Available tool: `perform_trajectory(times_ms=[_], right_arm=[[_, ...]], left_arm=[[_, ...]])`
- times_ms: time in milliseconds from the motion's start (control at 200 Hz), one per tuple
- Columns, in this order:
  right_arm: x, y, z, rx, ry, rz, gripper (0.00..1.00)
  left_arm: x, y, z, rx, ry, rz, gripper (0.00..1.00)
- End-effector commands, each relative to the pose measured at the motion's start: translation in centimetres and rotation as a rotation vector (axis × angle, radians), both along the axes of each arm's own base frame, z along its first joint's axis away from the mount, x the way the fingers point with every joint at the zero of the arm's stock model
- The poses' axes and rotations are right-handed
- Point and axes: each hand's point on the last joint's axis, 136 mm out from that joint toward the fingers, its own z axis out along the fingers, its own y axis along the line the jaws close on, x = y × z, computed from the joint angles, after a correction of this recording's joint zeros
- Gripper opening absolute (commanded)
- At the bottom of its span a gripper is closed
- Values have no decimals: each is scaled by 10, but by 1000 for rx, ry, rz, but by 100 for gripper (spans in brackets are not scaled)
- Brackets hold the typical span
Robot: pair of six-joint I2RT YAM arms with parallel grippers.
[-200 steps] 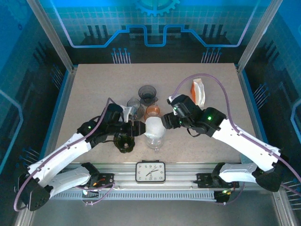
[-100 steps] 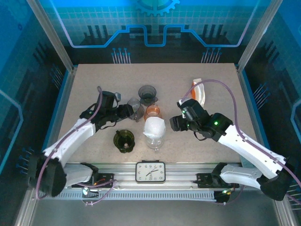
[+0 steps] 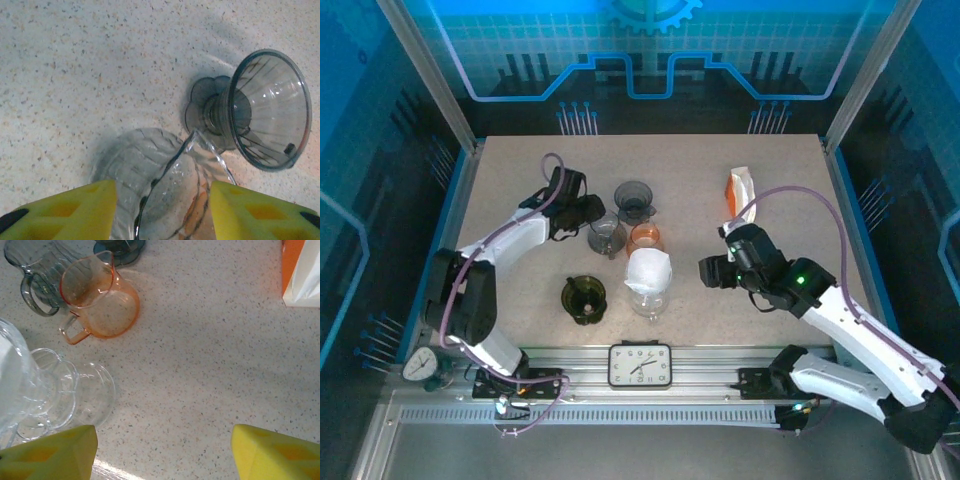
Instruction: Place the coffee filter in the dripper
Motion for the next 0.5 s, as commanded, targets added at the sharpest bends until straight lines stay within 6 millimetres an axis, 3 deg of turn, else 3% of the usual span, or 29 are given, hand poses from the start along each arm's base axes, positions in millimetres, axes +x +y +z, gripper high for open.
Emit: perform_trajectory(times_ms=[0,220,495], right_arm=[[-4,-9,-7,23,21,-33,72],[-10,-20,-33,20,74,-61,72],[-13,-23,-56,27,135,-80,72]], left_arm=[[0,5,-7,81,39,-21,51],[-15,6,-27,123,104,-56,45],[-24,5,-44,156,149,-83,29]])
